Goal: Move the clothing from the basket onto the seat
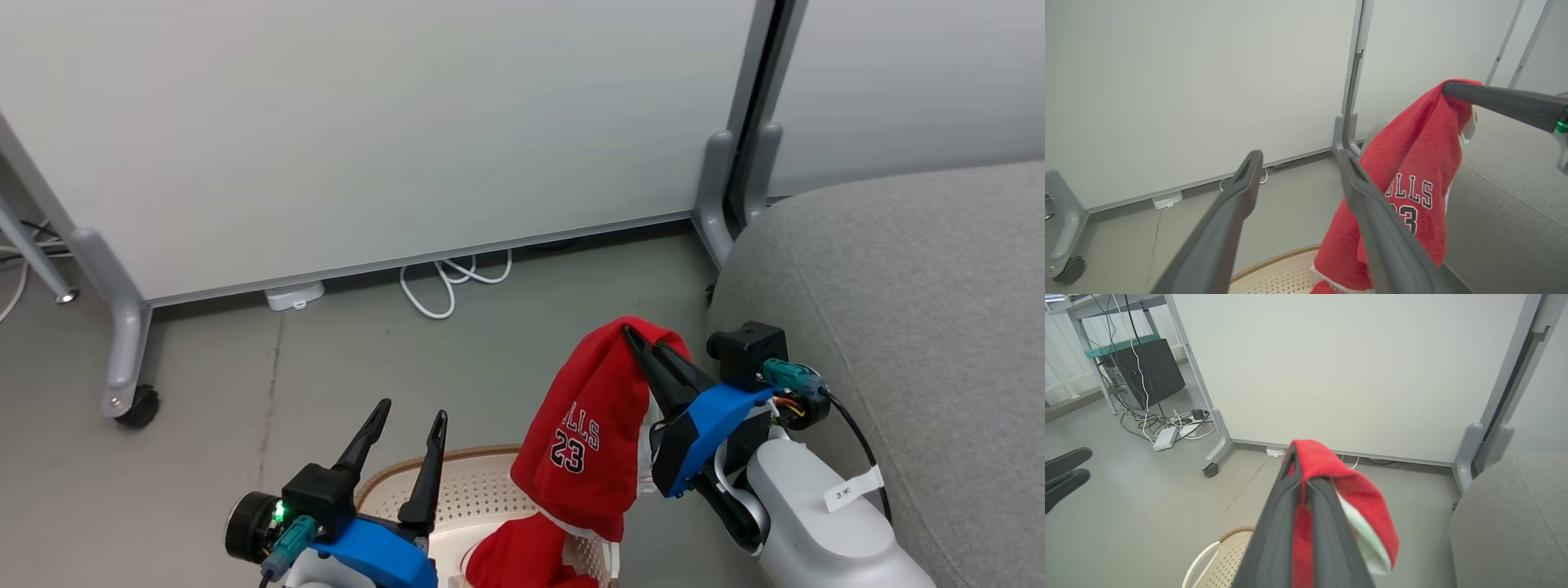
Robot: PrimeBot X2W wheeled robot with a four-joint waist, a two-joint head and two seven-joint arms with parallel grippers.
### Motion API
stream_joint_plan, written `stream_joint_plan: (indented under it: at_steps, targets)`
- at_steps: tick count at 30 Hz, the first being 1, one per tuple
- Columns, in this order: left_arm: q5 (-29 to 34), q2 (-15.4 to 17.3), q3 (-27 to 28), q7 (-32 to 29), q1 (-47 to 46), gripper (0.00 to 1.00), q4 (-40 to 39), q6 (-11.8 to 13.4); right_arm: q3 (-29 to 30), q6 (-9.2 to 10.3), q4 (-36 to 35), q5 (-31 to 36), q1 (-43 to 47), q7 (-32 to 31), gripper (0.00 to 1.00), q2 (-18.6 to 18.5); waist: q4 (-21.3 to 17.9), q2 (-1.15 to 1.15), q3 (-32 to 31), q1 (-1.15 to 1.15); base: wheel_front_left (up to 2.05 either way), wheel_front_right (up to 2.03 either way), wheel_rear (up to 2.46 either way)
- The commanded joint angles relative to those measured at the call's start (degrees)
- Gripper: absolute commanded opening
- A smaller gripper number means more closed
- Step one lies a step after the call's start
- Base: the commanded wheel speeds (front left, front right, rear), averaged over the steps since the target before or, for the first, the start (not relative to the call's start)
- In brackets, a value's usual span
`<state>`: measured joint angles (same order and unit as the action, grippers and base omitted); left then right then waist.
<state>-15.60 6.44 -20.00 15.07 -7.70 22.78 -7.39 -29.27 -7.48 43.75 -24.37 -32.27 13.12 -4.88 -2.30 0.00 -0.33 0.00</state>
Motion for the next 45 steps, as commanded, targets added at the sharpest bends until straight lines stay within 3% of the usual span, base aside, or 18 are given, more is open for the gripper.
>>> stream_joint_plan:
  at_steps: [1,29,37,45]
  targets:
    - [0.2,-0.2,-0.2,0.2,0.2,1.00,-0.1,-0.1,0.2,-0.03,-0.3,0.0,0.9,-0.2,0.00,-0.1,-1.1,0.00,0.2,0.00,0.00,0.00,0.00]
    - [-0.7,0.4,-1.6,0.2,-1.4,1.00,-1.3,-0.1,2.6,-0.03,-4.1,2.1,2.3,-1.6,0.00,-0.2,-22.7,0.00,2.9,0.00,0.00,0.00,0.00]
    - [-0.6,0.8,-1.8,0.2,-1.7,1.00,-1.1,-0.1,3.1,-0.03,-4.8,2.2,3.1,-1.7,0.00,0.1,-26.3,0.00,3.4,0.00,0.00,0.00,0.00]
    - [-0.8,1.0,-2.1,0.2,-1.5,1.00,-1.1,-0.1,3.3,-0.03,-5.0,2.3,3.6,-1.8,0.00,0.4,-27.4,0.00,3.1,0.00,0.00,0.00,0.00]
